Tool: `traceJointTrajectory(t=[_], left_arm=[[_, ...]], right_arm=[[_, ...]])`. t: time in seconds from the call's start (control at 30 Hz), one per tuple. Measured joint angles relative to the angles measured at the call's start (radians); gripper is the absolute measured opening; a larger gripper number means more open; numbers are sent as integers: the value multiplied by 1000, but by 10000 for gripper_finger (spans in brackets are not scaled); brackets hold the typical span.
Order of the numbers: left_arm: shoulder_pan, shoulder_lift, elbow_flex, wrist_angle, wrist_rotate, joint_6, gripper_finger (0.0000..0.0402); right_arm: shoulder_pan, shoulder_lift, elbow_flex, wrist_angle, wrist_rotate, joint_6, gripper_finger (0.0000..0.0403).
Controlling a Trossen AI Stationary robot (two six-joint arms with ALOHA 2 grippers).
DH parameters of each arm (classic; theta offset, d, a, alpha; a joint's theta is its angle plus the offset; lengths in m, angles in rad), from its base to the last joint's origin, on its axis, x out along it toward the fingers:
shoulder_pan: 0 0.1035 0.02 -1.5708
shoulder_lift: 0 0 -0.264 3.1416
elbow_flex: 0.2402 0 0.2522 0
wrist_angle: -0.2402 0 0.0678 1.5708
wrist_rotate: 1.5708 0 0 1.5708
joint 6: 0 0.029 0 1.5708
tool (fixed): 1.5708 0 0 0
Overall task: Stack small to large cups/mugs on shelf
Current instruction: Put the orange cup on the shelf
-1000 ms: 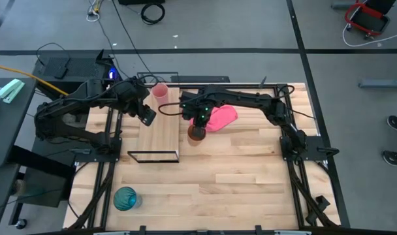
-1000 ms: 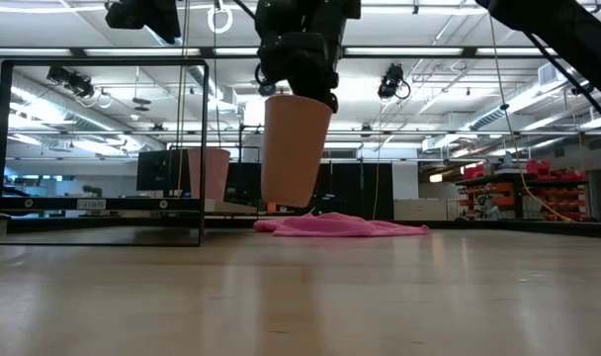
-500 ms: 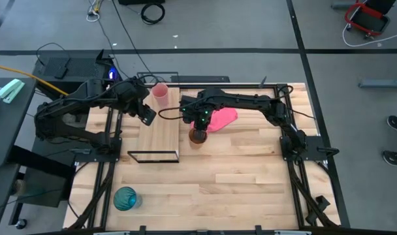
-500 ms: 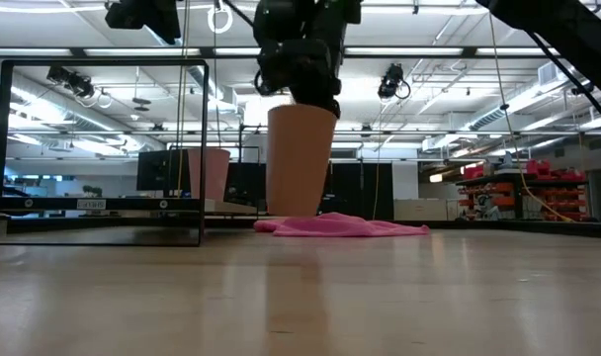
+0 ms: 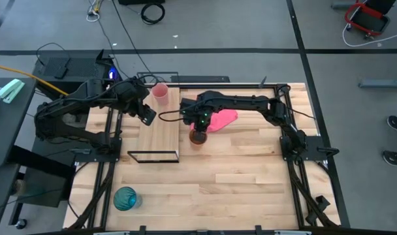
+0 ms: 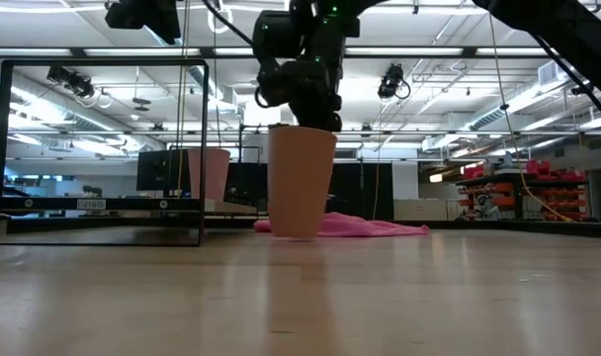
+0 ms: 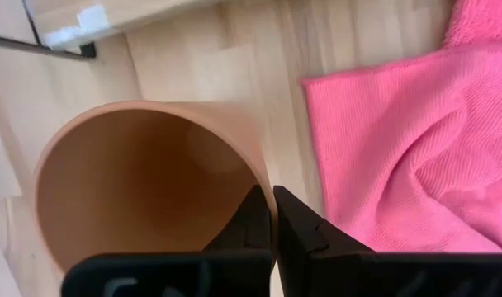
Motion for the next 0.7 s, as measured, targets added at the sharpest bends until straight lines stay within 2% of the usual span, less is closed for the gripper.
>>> traceJointTrajectory(t=[0.3,0.7], left_arm=[[0,0,0,0,0,0,75],[-27,1,0,7,0,0,84]], right_arm=[[-2,-3,-33,27,2,3,7],[-2,-10,-35,40,11,33,80]])
